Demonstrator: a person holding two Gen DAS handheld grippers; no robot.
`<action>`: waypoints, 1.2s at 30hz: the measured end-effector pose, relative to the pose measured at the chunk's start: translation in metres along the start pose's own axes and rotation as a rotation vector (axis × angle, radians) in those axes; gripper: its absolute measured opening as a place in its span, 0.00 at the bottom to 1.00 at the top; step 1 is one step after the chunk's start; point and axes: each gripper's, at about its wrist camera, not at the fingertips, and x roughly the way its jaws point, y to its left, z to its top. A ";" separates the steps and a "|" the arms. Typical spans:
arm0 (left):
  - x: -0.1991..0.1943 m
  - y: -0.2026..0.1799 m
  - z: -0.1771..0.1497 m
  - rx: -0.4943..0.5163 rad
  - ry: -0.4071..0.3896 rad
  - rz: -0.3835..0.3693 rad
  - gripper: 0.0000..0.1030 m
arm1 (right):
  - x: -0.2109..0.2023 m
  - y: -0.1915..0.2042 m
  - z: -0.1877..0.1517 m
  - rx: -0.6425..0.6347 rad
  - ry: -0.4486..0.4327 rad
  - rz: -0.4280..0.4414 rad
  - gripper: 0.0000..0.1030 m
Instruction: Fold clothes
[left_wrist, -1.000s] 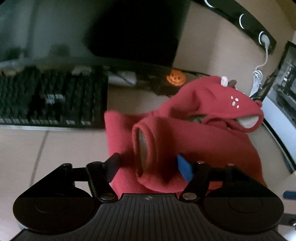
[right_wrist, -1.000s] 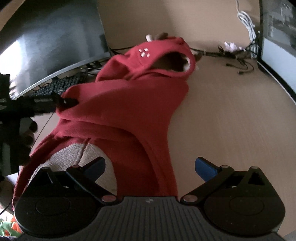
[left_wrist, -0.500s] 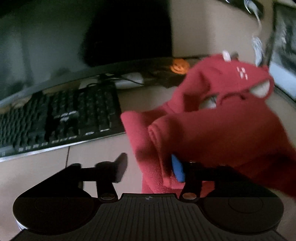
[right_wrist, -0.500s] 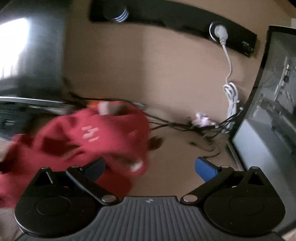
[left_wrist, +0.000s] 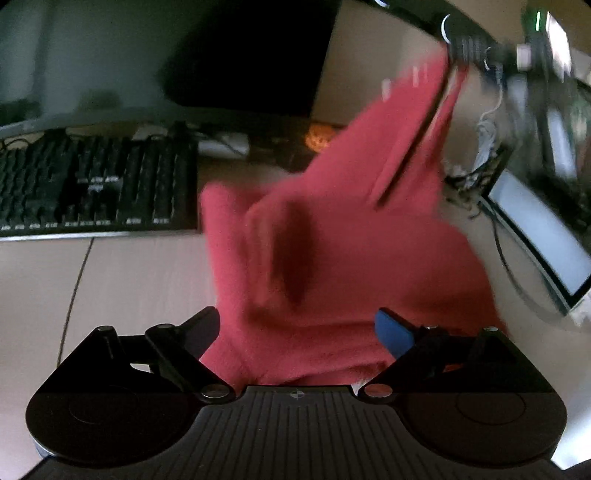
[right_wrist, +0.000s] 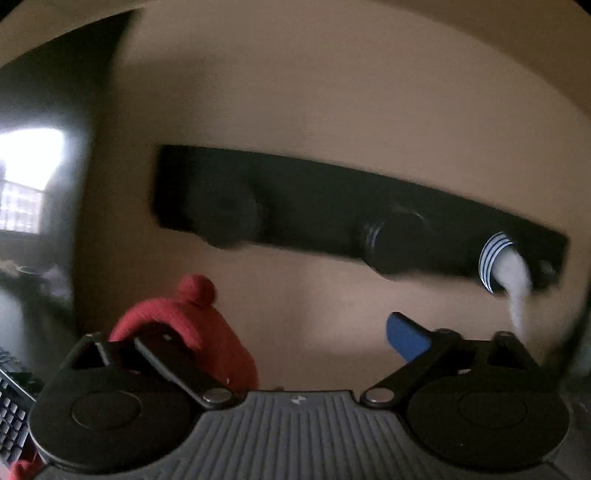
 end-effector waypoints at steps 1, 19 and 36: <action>0.001 -0.001 -0.002 -0.009 0.005 0.003 0.92 | 0.004 0.011 -0.003 -0.024 -0.003 0.012 1.00; -0.045 0.021 -0.030 0.104 0.094 -0.054 0.94 | -0.122 -0.049 -0.088 0.095 0.414 0.152 1.00; -0.117 0.031 -0.091 0.463 0.221 -0.252 0.95 | -0.368 0.027 -0.254 0.062 0.667 0.215 1.00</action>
